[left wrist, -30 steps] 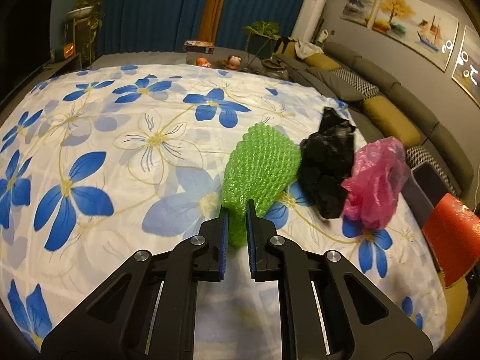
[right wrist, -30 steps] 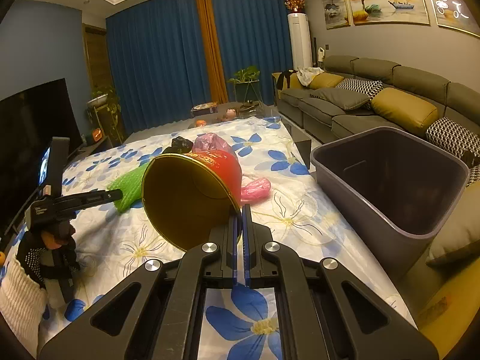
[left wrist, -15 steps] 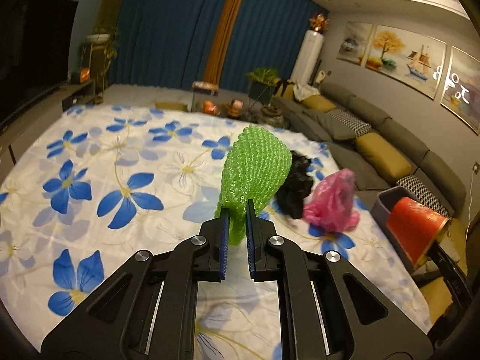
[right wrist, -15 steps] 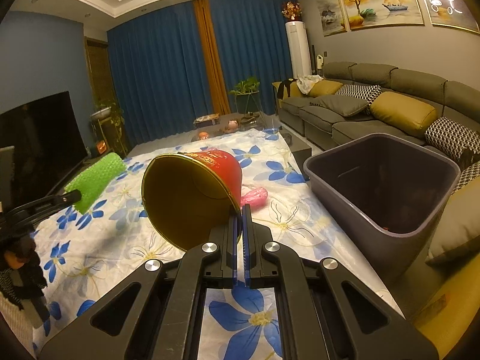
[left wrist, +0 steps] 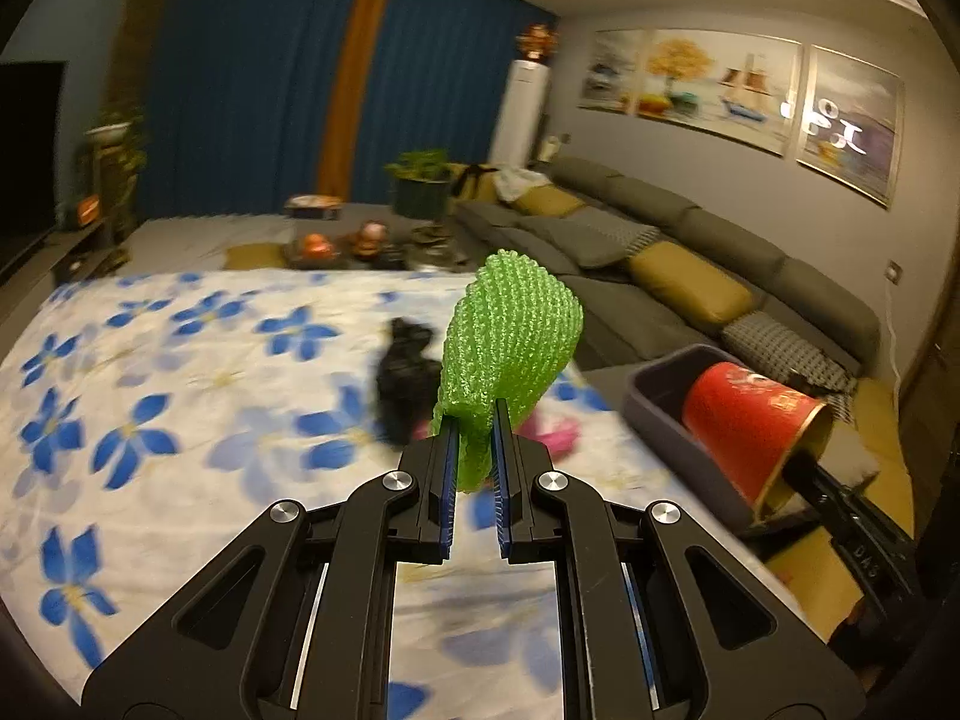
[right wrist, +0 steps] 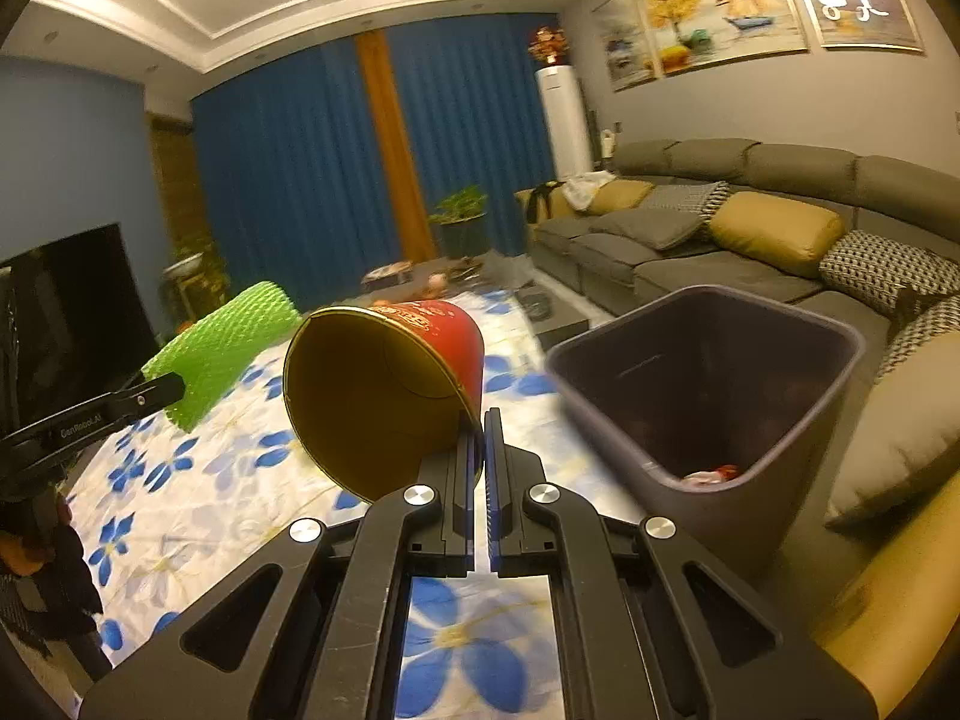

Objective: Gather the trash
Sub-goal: 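Carry the green mesh sleeve and red can over the gray bin with both tools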

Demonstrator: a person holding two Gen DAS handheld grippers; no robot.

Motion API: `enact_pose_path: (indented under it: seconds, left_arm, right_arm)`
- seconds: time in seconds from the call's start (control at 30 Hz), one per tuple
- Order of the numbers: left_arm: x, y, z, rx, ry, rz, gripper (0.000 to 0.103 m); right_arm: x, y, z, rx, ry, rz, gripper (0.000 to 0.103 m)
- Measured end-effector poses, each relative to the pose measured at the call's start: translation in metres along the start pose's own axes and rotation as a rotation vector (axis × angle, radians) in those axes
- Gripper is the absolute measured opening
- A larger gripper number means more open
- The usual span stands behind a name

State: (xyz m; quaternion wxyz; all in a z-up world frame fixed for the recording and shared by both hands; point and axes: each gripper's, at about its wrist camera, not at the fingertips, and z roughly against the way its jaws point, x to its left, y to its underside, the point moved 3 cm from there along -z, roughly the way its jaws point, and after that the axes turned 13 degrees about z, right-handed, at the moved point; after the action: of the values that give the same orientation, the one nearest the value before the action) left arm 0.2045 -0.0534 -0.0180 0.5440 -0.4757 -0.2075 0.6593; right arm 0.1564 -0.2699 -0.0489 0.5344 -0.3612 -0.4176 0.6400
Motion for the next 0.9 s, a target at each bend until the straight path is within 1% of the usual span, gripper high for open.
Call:
enact_pose_path:
  seconds: [0.23, 0.4, 0.6, 0.9]
  left_arm:
    - [-0.076, 0.011, -0.037, 0.047, 0.118, -0.070, 0.009]
    - [-0.115, 0.021, -0.063, 0.085, 0.167, -0.107, 0.009]
    - [-0.142, 0.033, -0.091, 0.135, 0.186, -0.136, 0.009]
    - [-0.158, 0.048, -0.115, 0.188, 0.204, -0.161, 0.009]
  right_arm:
    - [-0.047, -0.004, 0.004, -0.009, 0.107, -0.048, 0.004]
    - [-0.069, -0.002, 0.000, 0.006, 0.170, -0.060, 0.004]
    - [-0.091, 0.003, -0.012, 0.036, 0.212, -0.075, 0.004]
    - [-0.103, 0.002, -0.021, 0.052, 0.254, -0.072, 0.004]
